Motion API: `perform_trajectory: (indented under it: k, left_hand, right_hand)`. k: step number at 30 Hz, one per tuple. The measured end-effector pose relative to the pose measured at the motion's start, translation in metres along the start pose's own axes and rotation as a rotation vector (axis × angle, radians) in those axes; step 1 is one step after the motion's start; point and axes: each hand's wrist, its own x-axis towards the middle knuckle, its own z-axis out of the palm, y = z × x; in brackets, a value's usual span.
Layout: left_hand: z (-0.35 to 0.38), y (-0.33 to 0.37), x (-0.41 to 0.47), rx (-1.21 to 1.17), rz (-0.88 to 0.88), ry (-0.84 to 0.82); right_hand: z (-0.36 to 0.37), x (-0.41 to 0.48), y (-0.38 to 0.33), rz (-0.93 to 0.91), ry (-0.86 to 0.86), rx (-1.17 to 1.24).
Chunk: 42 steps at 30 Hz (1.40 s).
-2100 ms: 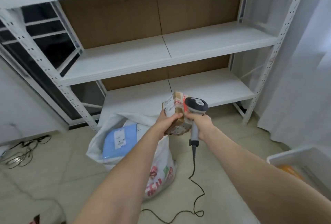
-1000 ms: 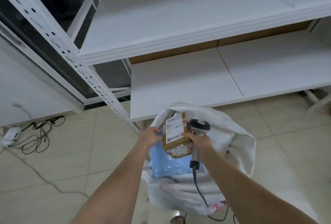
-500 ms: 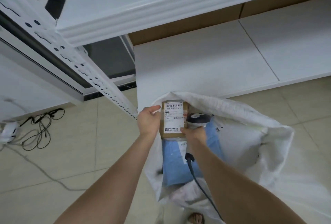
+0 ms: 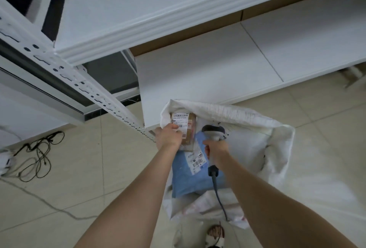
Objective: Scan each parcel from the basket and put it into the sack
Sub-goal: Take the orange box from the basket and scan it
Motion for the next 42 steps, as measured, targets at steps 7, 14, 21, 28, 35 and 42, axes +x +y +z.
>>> perform_trajectory:
  k: [7,14,21,28,35,42]
  left_hand:
    - [-0.007,0.063,-0.064,0.148,0.044,-0.021]
    - [0.028,0.155,-0.181,0.125,0.257,-0.164]
    - [0.103,0.247,-0.345,0.138,0.5,-0.246]
    - [0.186,0.317,-0.477,0.136,0.704,-0.364]
    - [0.278,0.39,-0.535,0.178,0.82,-0.46]
    - [0.392,0.496,-0.564,0.235,0.887,-0.588]
  right_hand:
    - [-0.075,-0.089,-0.04,-0.141,-0.08,0.089]
    - [-0.203,-0.177,-0.056,-0.233,-0.106,0.296]
    - [-0.377,-0.267,-0.039,-0.305,0.057,0.54]
    - [-0.525,-0.315,-0.02,-0.355,0.2,0.753]
    - [-0.639,-0.307,-0.027,-0.367,0.343,0.933]
    - [-0.753,-0.259,-0.072,-0.313,0.392,1.003]
